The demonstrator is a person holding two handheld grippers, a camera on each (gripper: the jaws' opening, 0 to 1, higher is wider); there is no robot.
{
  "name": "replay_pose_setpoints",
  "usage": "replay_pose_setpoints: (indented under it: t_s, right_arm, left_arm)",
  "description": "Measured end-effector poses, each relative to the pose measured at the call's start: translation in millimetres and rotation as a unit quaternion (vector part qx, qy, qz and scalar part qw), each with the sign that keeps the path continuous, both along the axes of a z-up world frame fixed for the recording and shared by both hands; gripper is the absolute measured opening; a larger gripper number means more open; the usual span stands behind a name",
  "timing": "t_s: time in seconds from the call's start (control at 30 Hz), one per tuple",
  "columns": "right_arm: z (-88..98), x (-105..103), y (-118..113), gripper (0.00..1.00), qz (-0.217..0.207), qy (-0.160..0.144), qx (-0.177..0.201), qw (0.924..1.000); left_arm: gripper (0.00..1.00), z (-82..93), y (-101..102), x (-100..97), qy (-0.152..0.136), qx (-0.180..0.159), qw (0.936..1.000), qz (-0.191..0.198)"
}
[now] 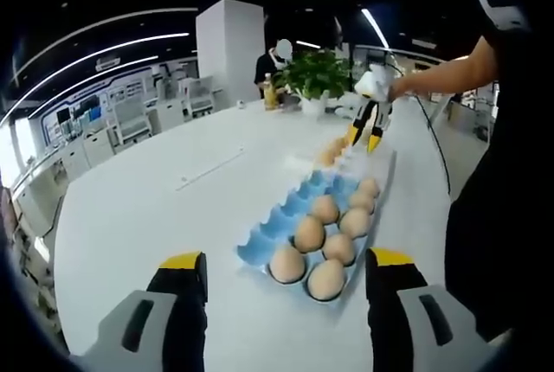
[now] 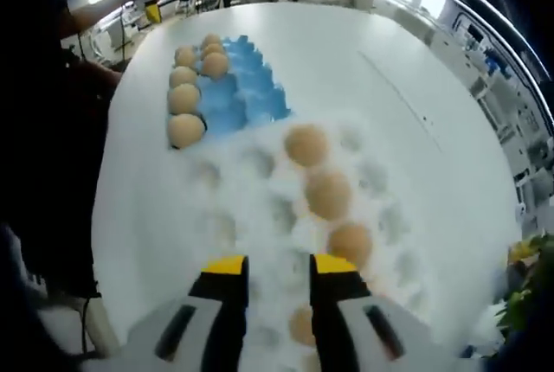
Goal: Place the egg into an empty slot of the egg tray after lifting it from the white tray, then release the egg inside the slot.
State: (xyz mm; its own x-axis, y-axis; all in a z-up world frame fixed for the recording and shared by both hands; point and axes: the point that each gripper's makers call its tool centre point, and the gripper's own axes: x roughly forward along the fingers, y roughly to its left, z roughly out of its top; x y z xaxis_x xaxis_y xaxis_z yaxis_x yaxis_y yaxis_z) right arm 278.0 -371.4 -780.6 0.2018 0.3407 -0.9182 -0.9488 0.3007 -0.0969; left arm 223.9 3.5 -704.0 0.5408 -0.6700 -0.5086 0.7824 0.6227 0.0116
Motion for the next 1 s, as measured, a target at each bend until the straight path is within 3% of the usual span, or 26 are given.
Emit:
replay_pose_setpoints:
  t_s: [0.2,0.3,0.53,0.67,0.83,1.0]
  right_arm:
    - [0.1,1,-36,0.28,-0.016,-0.007,-0.041,0.9990]
    - [-5.5,0,-55,0.28,-0.006,-0.013,-0.083,0.9965]
    - [-8.9,-1,-51,0.29,0.003,-0.012,-0.079,0.9968]
    - [-13.9,-1,-50,0.28,-0.015,0.034,-0.063,0.9973]
    - [-16.3,1,-51,0.28,-0.027,0.070,-0.034,0.9966]
    - [-16.1,1,-50,0.25,-0.051,0.055,-0.040,0.9964]
  left_arm:
    - [0.76,-0.1,0,1.6,-0.003,0.000,1.0000,0.003]
    - [0.76,0.5,0,1.6,-0.003,0.000,1.0000,0.002]
    - [0.74,-0.9,-2,-0.7,0.001,0.003,1.0000,0.000]
    - [0.74,-0.9,-3,-1.2,0.004,0.007,1.0000,0.002]
    - [0.73,1.0,-5,0.8,0.004,0.002,1.0000,0.006]
    - [0.73,-0.7,-8,1.6,0.005,0.004,1.0000,0.005]
